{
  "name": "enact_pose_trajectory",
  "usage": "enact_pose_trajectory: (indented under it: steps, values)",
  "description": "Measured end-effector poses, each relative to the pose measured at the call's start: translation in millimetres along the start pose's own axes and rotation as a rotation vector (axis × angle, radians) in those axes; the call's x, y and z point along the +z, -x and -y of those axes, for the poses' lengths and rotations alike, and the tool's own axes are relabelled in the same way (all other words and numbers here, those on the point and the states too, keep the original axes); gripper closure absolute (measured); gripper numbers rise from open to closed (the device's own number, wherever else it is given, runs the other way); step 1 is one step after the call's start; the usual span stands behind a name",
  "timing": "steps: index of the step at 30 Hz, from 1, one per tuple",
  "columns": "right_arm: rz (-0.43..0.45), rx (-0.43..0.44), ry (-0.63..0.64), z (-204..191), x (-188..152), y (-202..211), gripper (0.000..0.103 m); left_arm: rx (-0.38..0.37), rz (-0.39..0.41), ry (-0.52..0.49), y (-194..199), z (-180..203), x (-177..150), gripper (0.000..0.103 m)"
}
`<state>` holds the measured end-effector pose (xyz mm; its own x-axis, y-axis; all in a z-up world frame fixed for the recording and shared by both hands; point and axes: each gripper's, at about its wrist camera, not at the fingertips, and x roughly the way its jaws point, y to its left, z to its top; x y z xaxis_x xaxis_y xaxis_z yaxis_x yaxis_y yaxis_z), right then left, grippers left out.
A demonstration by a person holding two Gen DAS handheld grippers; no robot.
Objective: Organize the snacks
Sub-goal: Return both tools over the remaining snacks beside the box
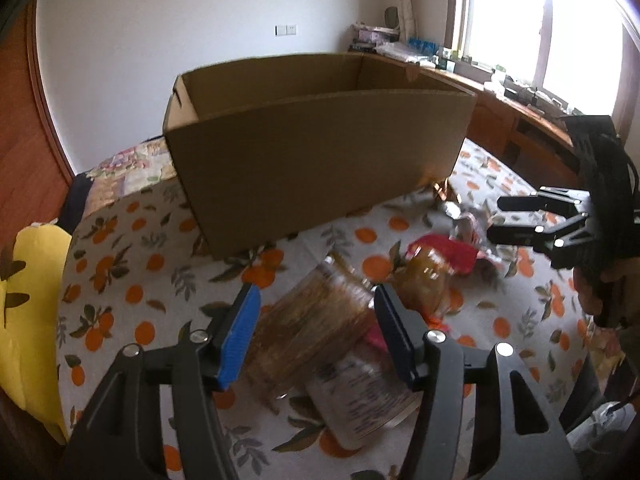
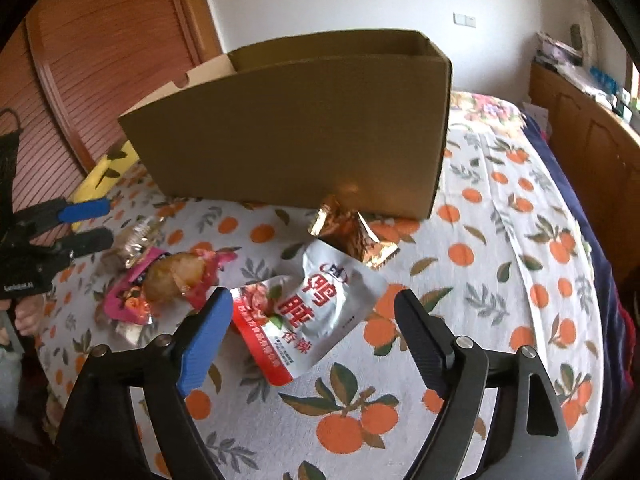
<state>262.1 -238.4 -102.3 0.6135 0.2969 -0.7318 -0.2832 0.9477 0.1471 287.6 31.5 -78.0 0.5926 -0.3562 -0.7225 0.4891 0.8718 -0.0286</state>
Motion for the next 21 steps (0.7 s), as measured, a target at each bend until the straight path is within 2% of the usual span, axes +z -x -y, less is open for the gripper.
enact_pose_trajectory:
  steps: [6,15,21]
  values:
    - [-0.020,-0.017,-0.005,0.0,-5.1,-11.1,0.016,-0.032,-0.031,-0.015,-9.9,-6.4,-13.1,0.043]
    - [-0.029,-0.026,-0.002,2.0,-10.4,-18.7,0.016,0.031,-0.031,-0.103,-22.1,-1.3,-14.8,0.036]
    - [-0.033,-0.031,0.011,-0.5,-11.5,-20.8,0.014,0.043,-0.061,-0.099,-34.1,-10.7,-5.1,0.036]
